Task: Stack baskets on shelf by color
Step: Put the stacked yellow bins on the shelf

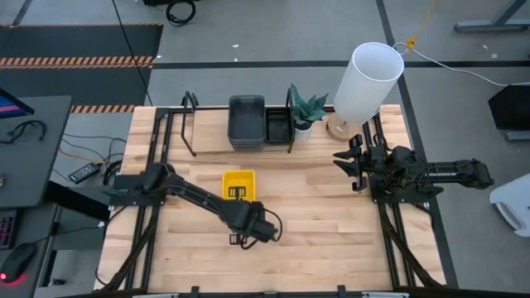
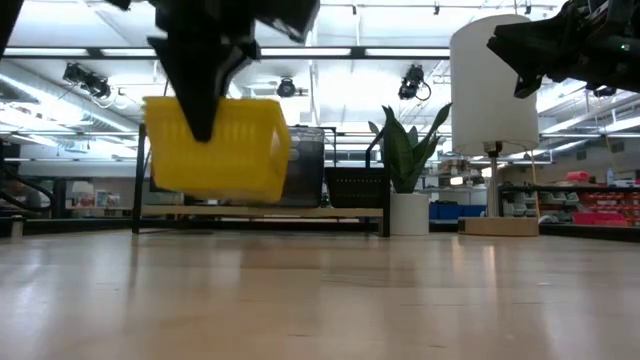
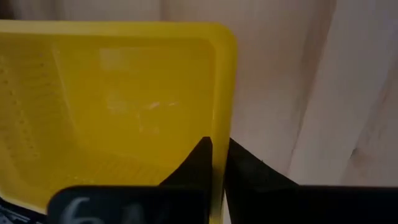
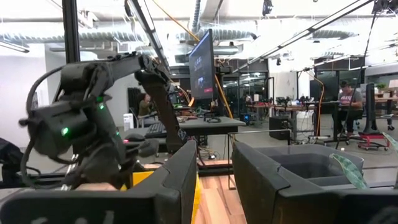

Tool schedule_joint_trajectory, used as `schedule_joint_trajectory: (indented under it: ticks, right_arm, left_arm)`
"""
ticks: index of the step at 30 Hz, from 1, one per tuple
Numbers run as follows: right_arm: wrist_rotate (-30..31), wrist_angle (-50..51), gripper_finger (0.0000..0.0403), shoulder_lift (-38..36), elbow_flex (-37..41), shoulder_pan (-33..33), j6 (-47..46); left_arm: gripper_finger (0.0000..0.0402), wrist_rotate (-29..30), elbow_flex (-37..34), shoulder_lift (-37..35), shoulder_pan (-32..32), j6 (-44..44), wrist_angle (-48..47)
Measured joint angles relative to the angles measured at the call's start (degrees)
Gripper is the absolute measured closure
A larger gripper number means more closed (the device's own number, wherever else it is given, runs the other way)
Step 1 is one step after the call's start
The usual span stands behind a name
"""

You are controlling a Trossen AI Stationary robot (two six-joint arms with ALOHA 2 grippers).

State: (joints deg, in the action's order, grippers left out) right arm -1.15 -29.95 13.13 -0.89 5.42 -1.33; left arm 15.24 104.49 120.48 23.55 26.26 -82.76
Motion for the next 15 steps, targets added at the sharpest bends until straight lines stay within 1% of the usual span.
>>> schedule_joint_trajectory:
  ticks: [5,7,9,12,15]
  right_arm:
    - [0.02,0.02,0.0294,-0.02,0.00,0.00,0.00]
    - [0.01,0.02,0.0294,-0.02,0.00,0.00,-0.01]
    - [0.02,0.02,0.0294,-0.02,0.00,-0.01,-0.01]
    - [0.02,0.02,0.0294,-0.02,0.00,-0.01,0.01]
    - [0.00,0.01,0.0294,-0.02,0.00,-0.01,-0.01]
  left_arm:
    - [0.0380,1.40,-0.02,-2.09,0.22,0.59,-2.82]
    - [0.0380,1.48,-1.29,-3.43,0.22,1.28,-3.56]
    - [0.0380,1.10,-4.57,-5.72,0.19,1.99,-3.83]
    - [0.0380,0.64,-12.12,-10.54,0.20,4.62,-2.62]
    - [0.0380,0.66,-19.47,-16.60,0.41,5.43,1.29]
